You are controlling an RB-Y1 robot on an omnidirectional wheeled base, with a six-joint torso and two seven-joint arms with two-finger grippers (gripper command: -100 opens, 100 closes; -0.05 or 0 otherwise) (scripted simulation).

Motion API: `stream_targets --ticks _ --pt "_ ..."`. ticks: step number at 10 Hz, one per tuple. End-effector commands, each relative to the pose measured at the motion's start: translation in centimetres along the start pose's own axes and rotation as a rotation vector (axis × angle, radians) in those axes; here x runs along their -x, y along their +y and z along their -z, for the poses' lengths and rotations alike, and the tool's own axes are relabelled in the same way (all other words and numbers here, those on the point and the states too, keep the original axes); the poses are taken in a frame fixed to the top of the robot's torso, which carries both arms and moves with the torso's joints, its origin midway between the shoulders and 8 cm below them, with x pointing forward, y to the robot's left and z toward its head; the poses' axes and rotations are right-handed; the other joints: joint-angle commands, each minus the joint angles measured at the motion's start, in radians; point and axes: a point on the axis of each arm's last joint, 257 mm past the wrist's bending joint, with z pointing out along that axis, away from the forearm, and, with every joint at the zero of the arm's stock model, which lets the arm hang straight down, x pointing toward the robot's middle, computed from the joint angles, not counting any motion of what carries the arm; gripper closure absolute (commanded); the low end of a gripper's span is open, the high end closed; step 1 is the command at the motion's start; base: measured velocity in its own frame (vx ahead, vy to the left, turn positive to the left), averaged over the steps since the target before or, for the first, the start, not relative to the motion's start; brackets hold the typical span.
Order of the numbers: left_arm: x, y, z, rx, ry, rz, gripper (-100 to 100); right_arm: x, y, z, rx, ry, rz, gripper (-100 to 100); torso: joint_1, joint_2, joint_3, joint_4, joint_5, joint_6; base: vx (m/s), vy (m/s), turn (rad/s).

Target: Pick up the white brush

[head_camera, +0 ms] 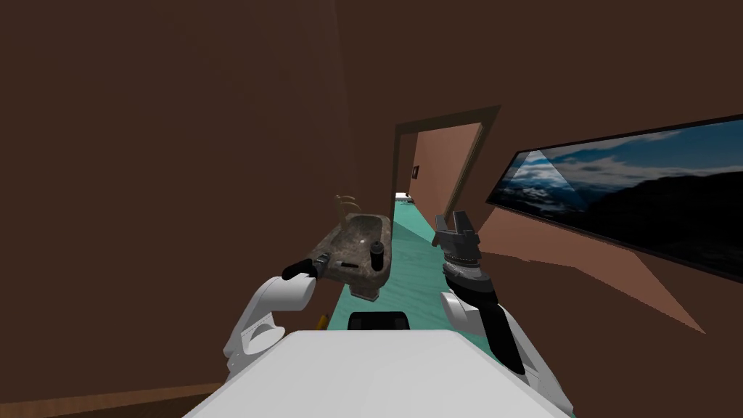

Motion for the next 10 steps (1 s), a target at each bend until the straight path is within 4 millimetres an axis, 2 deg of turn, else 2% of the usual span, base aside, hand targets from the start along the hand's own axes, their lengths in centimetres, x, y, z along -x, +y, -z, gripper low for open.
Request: stream_targets --ticks 1,10 --pt "-0.1 0.6 0.0 0.024 0.006 0.000 -100 0.0 0.0 0.0 0.000 0.000 0.000 0 0.000 0.000 0.000 0.000 0.000 0.000 0.018 -0.004 -0.002" --pt "-3.1 3.4 1.8 0.179 0.095 0.043 -100 0.0 0.0 0.0 0.000 0.000 0.000 0 -0.002 0.000 0.000 0.000 0.000 0.000 0.048 -0.023 -0.002"
